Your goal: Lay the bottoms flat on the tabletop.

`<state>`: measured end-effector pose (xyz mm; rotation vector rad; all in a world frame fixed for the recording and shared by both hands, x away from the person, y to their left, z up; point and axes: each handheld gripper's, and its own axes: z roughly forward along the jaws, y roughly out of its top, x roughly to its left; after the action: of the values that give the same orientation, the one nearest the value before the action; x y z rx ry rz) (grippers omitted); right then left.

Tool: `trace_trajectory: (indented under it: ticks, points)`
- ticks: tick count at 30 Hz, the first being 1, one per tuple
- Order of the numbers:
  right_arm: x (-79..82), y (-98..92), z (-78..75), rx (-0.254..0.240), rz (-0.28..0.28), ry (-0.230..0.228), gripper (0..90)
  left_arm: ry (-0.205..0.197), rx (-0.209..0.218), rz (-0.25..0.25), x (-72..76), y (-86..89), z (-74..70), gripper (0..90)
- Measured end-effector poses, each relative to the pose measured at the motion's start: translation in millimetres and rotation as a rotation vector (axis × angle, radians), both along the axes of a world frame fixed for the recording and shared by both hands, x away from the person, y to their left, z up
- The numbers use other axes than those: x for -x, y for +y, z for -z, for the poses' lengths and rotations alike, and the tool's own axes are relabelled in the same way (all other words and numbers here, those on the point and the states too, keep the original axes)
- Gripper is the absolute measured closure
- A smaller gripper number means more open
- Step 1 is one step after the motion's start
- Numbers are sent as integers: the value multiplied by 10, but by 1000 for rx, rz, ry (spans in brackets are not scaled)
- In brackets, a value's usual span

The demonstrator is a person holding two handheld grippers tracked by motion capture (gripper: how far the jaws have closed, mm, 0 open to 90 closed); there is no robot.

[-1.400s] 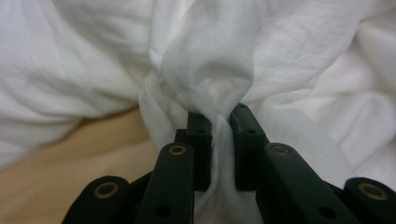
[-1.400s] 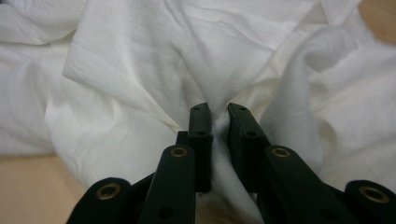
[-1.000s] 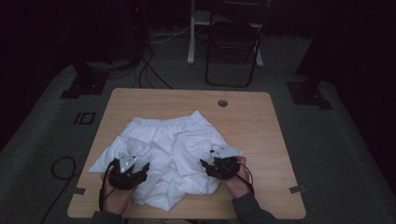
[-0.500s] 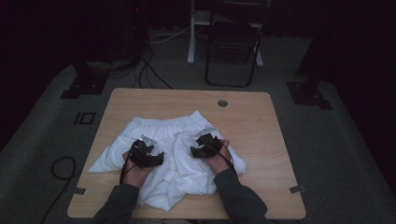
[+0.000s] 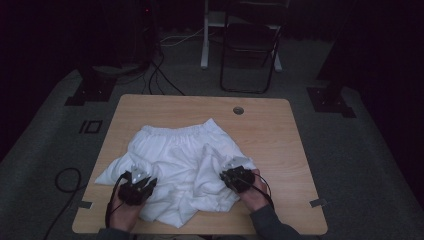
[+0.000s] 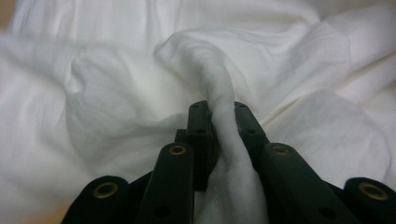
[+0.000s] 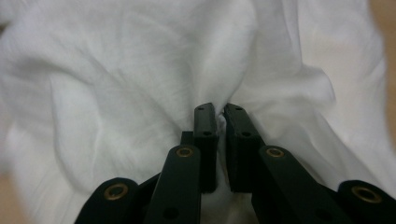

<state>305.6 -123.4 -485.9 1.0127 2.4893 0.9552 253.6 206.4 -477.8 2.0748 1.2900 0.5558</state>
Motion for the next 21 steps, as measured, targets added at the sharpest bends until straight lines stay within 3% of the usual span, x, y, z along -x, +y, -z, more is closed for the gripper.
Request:
trace_trajectory:
  ticks: [1, 2, 3, 4, 5, 6, 9, 10, 11, 13, 15, 16, 17, 18, 19, 20, 21]
  points:
    - [67, -42, 24, -12, -11, 19, 841, 21, -9, -15, 157, 57, 70, 803]
    - [131, -75, 57, -10, -19, 41, 840, 38, -28, -21, 206, 69, 132, 798]
    - [186, -98, 104, 1, -27, 55, 839, 38, -28, -21, 206, 69, 132, 790]
    - [230, -114, 158, 8, -30, 73, 836, 78, -51, -33, 233, 92, 280, 785]
    - [256, -125, 213, 12, -31, 90, 831, 78, -51, -33, 233, 92, 280, 780]
    - [264, -131, 267, 16, -33, 97, 821, 119, -55, -48, 183, 76, 416, 772]
    - [234, -132, 359, -1, -10, 105, 809, 102, -70, -50, 110, 27, 484, 771]
    - [180, -128, 404, -17, 1, 102, 797, 99, -73, -59, 3, 9, 483, 771]
    - [180, -128, 404, -17, 1, 102, 797, 99, -73, -59, 3, 9, 483, 772]
    - [66, -140, 429, -50, 25, 111, 790, 74, -91, -66, -233, -26, 495, 774]
    - [34, -141, 434, -52, 33, 101, 787, 74, -94, -67, -294, -34, 494, 776]
    - [-26, -148, 443, -53, 59, 83, 783, 58, -104, -62, -480, -71, 501, 776]
    - [-26, -148, 443, -53, 59, 83, 783, 58, -104, -62, -480, -71, 501, 777]
    - [-99, -165, 450, -55, 85, 69, 775, 48, -103, -61, -649, -105, 507, 777]
    - [-141, -176, 453, -50, 99, 56, 770, 48, -103, -61, -649, -105, 507, 778]
    - [-187, -188, 458, -47, 113, 42, 768, 34, -112, -55, -817, -156, 515, 778]
    - [-235, -201, 459, -41, 131, 32, 767, 34, -112, -55, -817, -156, 515, 778]
